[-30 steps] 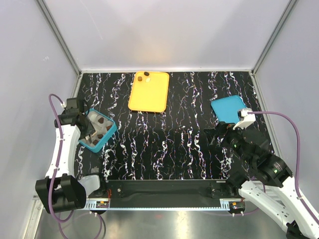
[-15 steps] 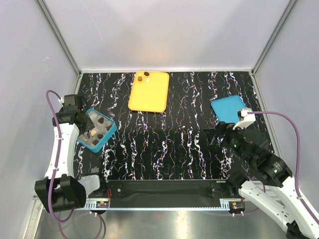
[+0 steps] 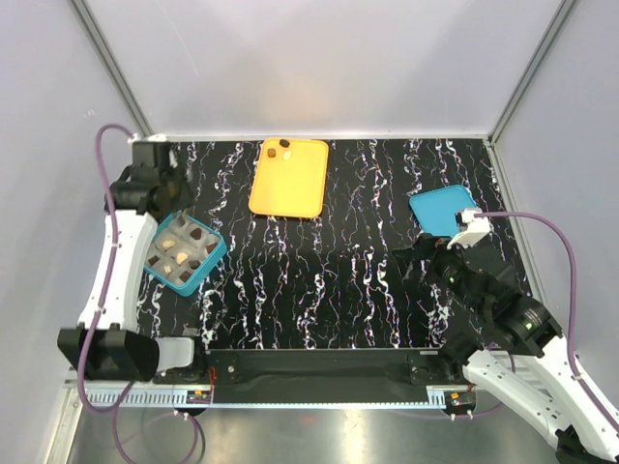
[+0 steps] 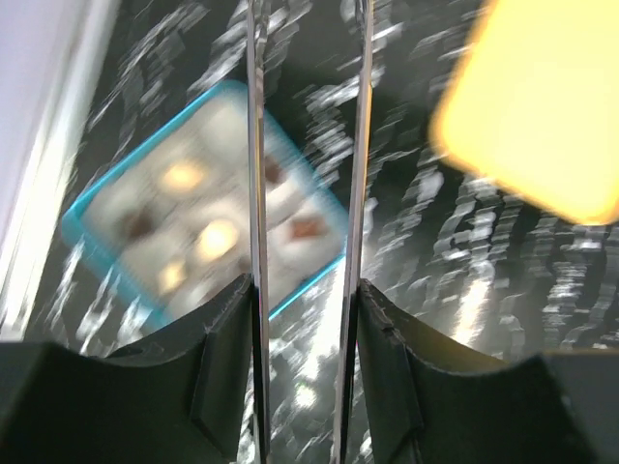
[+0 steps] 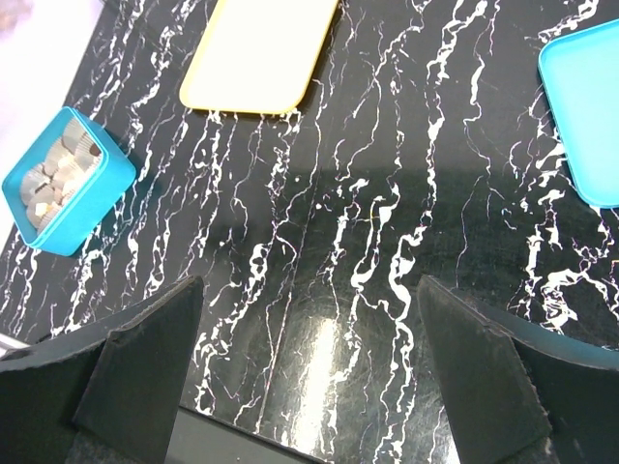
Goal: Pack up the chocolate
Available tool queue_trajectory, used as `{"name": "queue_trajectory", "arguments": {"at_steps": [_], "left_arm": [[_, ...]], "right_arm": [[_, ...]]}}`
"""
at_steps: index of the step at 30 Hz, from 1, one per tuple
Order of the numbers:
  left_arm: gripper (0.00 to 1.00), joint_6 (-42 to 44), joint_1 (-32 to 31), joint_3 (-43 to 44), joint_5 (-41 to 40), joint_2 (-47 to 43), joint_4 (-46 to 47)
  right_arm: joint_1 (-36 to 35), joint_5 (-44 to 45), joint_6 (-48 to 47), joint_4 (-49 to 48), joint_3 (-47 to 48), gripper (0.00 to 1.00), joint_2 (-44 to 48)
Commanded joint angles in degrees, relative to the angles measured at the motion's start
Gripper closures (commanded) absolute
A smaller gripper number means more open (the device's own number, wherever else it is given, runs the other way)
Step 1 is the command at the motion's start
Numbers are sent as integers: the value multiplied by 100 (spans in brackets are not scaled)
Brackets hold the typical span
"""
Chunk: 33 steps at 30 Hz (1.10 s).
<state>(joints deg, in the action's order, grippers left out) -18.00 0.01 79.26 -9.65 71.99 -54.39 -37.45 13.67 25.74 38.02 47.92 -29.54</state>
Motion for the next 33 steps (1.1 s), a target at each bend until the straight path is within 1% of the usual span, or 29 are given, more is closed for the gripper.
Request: {"name": "queue_trajectory", "arguments": {"at_steps": [1,2,5,9,10,12,13,17,21,25,28,30,33], "left_arm": [[53,147,-606,659,95,693,683],[53,191,-860,861,77,851,780],[53,410,-1221,1125,113,1387,1289],[53,516,-1372,1495,261,2116,1686],[53,534,-1390,1591,288,2422,1773],[56,631,-1477,1899,288,2749,1818],[56,727,-1512,2004,280,3064,1853],[57,877,-1723,2523,165,3795,1880],[56,868,-1776,3015,104,4445,1906],[56,868,-1776,3332,60,4894,1959],[56,894,-1777,3508,-151,5097,1915],[56,895,-1777,3491,-300,5132,1941],[56,886,-1776,3324,-310,5080,2090]], "right_arm": [[-34,-75,28,-190,165,0,-113],[-34,-49,37,-198,156,0,-148],[-34,-14,28,-190,200,0,-219],[-34,13,-42,-172,270,0,-386],[-34,74,-60,-163,296,0,-447],[-34,109,-69,-181,314,0,-517],[-43,127,-60,-224,323,0,-553],[-34,48,54,-409,306,0,-737],[-34,48,54,-392,446,0,-948],[-43,258,10,-427,437,0,-922],[-25,250,37,-436,428,0,-983],[-34,224,46,-418,420,0,-1036],[-34,241,37,-418,350,0,-1045]]}}
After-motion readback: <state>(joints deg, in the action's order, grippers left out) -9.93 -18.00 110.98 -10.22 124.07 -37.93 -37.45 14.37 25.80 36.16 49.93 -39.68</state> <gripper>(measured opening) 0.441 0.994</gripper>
